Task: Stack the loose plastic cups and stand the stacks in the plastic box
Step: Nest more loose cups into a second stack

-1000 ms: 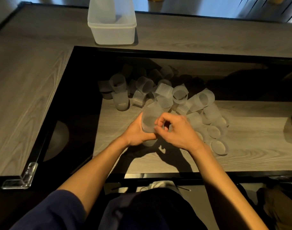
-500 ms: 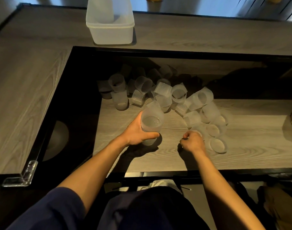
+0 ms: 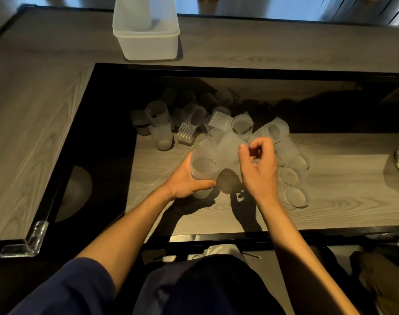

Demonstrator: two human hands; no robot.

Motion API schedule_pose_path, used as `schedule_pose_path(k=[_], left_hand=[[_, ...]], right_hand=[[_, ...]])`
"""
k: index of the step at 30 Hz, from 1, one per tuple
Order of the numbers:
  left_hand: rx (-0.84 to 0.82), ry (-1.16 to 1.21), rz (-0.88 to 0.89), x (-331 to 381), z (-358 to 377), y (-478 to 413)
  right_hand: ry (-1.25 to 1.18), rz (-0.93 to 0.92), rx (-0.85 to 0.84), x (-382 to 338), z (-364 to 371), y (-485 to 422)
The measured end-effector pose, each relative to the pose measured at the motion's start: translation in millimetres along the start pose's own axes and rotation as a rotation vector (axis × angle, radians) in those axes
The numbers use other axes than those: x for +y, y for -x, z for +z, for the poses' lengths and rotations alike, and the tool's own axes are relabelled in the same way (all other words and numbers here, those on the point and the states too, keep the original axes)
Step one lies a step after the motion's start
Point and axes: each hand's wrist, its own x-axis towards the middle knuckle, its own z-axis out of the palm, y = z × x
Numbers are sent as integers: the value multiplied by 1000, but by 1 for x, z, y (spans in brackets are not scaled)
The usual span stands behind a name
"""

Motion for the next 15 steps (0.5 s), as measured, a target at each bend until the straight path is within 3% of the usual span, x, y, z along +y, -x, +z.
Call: schedule_pose_path(k=[4, 8, 15], left_hand=[[-19, 18, 8, 0, -1, 0], [-30, 15, 40, -3, -2, -2], [-12, -18, 18, -8, 0, -4]], right_hand=[[36, -329, -161, -16, 2, -1], [191, -532, -363, -2, 11, -2], [267, -560, -389, 4, 16, -11]])
